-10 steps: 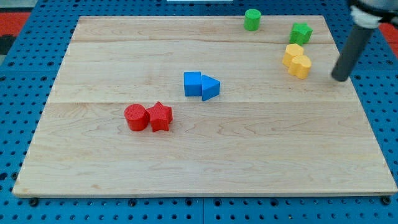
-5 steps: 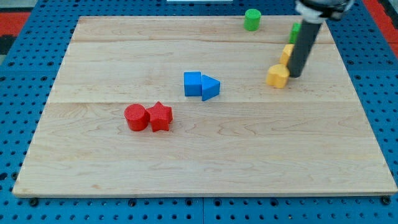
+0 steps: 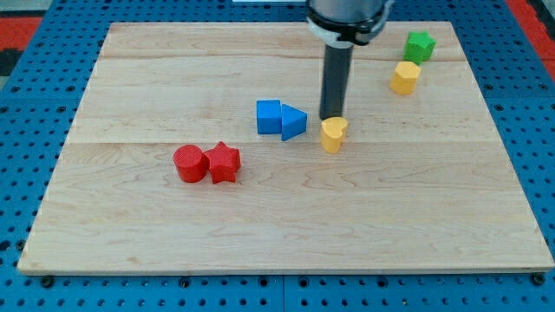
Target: Push the yellow heart closer to the red star
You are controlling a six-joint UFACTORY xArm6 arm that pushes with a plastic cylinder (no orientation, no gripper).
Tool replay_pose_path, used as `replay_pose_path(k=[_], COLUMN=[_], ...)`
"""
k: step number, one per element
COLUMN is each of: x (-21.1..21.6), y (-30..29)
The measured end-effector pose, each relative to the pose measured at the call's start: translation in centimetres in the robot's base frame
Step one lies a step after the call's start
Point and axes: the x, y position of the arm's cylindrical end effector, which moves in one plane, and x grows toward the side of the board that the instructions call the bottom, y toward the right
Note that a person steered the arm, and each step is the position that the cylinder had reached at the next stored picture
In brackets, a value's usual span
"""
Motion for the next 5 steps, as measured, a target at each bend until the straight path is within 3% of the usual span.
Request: replay_pose_path(k=[1, 3, 4, 5], x=[2.4, 3.8, 3.8, 3.8], y=[2.8, -9.4, -11.1, -7.8])
